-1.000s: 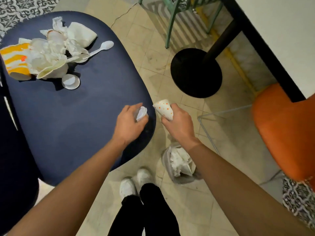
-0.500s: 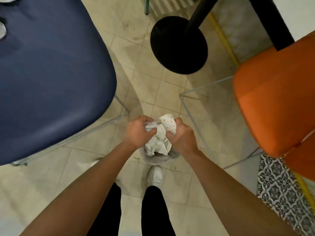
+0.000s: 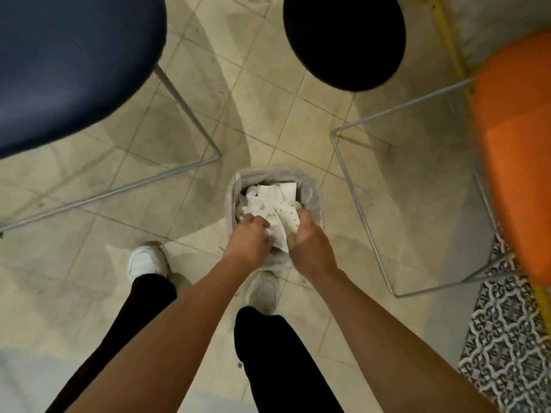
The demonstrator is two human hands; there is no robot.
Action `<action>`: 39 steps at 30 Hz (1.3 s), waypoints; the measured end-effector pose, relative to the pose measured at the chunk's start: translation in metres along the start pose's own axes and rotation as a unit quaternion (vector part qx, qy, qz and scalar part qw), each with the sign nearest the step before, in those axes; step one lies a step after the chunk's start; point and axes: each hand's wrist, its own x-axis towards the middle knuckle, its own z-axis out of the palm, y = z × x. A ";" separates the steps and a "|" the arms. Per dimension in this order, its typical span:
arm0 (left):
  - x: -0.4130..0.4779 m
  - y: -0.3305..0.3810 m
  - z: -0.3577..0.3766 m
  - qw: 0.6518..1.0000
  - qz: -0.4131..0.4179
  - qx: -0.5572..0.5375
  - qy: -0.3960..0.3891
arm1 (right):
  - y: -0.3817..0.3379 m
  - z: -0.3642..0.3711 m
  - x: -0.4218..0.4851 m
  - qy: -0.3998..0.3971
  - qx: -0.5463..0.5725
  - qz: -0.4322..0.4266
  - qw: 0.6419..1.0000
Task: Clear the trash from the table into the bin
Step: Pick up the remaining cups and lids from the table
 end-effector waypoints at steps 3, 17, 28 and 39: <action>0.015 -0.006 0.022 0.999 -0.006 0.043 -0.012 | 0.012 0.020 0.013 -0.004 -0.054 -0.030 0.998; 0.051 -0.024 0.052 0.987 -0.020 0.148 -0.060 | 0.031 0.057 0.041 -0.095 -0.198 -0.081 0.972; 0.007 -0.013 -0.016 0.997 0.042 0.066 0.006 | -0.012 0.006 0.014 -0.095 -0.174 -0.043 0.979; -0.063 -0.010 -0.143 0.984 0.116 -0.056 0.121 | -0.127 -0.064 -0.009 -0.001 -0.111 -0.073 0.991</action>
